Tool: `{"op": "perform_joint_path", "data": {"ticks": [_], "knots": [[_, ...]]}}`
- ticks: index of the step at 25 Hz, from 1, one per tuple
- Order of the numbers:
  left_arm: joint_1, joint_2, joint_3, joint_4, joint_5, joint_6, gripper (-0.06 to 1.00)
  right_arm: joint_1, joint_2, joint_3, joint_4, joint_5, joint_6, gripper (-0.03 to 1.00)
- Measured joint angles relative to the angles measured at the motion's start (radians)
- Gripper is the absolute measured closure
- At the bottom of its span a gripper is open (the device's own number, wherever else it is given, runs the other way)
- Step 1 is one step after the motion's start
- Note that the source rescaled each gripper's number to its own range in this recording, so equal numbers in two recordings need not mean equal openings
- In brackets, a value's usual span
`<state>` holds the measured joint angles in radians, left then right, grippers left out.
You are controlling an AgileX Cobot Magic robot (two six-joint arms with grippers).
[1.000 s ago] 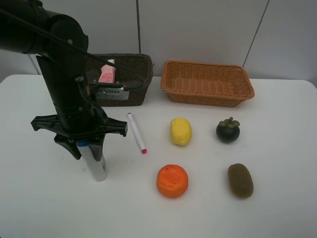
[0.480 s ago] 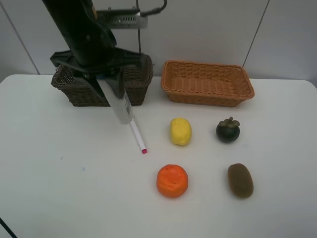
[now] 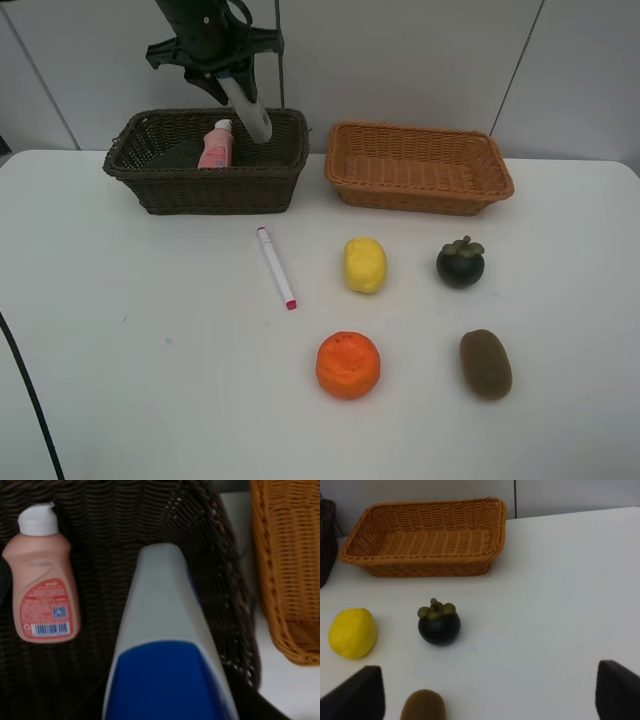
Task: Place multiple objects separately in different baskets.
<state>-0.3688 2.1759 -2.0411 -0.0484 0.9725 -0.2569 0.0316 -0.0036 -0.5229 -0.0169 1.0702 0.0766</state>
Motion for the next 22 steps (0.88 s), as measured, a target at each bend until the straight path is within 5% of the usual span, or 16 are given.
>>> {"op": "perform_joint_path", "data": {"ticks": [5, 6, 9, 11, 18, 22], "knots": [[0.026, 0.108, -0.026, 0.003, -0.009, -0.015, 0.57, 0.0, 0.0, 0.0, 0.0, 0.0, 0.0, -0.03], [0.026, 0.115, -0.026, 0.003, -0.008, -0.015, 0.51, 0.0, 0.0, 0.0, 0.0, 0.0, 0.0, -0.03], [0.026, 0.116, -0.033, 0.002, 0.005, -0.015, 0.1, 0.0, 0.0, 0.0, 0.0, 0.0, 0.0, -0.03], [0.026, 0.115, -0.037, 0.001, 0.019, -0.016, -0.01, 0.0, 0.0, 0.0, 0.0, 0.0, 0.0, -0.03], [0.026, 0.115, -0.176, -0.054, 0.22, -0.016, -0.06, 0.0, 0.0, 0.0, 0.0, 0.0, 0.0, -0.03], [0.026, 0.05, -0.25, -0.117, 0.229, -0.02, -0.06, 0.0, 0.0, 0.0, 0.0, 0.0, 0.0, -0.03]]}}
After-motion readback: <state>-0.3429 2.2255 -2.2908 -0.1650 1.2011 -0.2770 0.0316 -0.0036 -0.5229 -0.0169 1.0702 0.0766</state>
